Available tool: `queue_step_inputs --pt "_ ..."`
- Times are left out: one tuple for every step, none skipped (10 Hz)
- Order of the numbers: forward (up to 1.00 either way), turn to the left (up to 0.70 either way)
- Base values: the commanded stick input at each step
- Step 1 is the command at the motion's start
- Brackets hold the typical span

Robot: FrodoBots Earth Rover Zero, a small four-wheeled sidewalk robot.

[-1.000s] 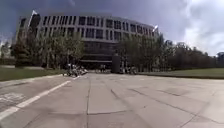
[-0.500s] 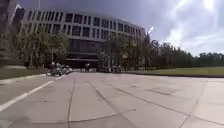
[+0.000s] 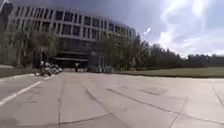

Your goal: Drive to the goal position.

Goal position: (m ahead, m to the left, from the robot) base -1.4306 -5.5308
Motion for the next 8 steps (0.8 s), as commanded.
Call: queue_step_inputs --pt "0.0 -0.5" --pt "0.0 -0.5" --pt "0.0 -0.5" --pt "0.0 -0.5" --pt "0.0 -0.5" --pt "0.0 -0.5" --pt "0.0 -0.5" --pt "0.0 -0.5"
